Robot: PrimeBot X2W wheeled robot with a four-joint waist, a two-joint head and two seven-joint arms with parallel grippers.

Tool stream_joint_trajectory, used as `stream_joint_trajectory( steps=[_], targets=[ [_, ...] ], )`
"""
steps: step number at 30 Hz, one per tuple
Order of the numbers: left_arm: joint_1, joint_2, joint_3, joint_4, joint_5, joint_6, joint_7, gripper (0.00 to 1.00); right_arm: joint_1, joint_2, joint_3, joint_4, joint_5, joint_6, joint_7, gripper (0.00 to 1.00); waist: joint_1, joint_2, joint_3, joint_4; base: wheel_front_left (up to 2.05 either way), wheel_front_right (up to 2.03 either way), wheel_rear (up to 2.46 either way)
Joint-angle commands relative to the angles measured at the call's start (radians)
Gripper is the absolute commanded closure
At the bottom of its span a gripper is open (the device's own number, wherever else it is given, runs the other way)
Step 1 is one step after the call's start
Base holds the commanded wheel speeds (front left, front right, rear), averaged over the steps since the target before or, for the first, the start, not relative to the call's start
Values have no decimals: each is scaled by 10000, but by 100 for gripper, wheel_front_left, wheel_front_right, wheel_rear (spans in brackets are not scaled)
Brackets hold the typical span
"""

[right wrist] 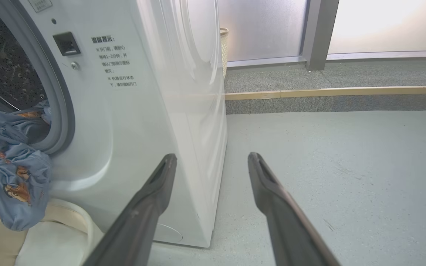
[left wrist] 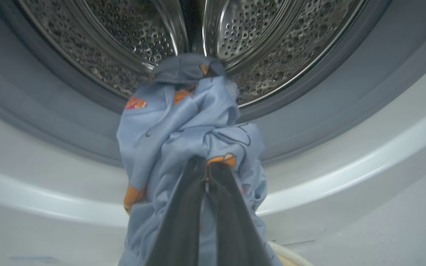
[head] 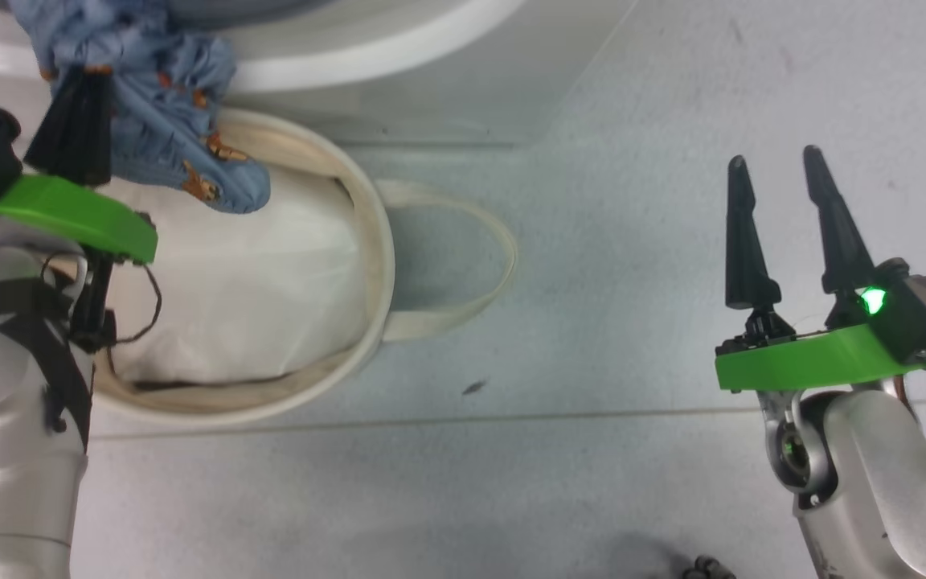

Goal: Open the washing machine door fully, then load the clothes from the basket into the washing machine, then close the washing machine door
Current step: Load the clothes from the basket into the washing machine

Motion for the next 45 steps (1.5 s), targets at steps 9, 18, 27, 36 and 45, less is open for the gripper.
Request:
stream_joint_trajectory(
  steps=[9,18,27,36,45],
  targets=[
    [-835,596,117,-1028,282,-65,-61,100,379,43,392,56,440,73,-122,0,2,-1,-1265,-449,0,0,0],
    [-3358,834,-570,-70,446,-67,-61,100,417,24,187,-330,325,73,-122,0,2,-1,-343,-1008,0,0,0],
    [-4934,1589,-468,401,1118,107,-61,100,671,134,-3,-705,262,73,-122,0,2,-1,596,-1734,0,0,0],
    [-5202,1732,609,-2468,1281,850,-61,100,887,296,-393,-1242,22,73,-122,0,2,-1,1458,-1590,2,2,2],
    [-4910,1326,138,273,1330,181,-61,91,799,351,-242,-1146,-77,73,-122,0,2,-1,1383,-1406,0,0,0]
  ],
)
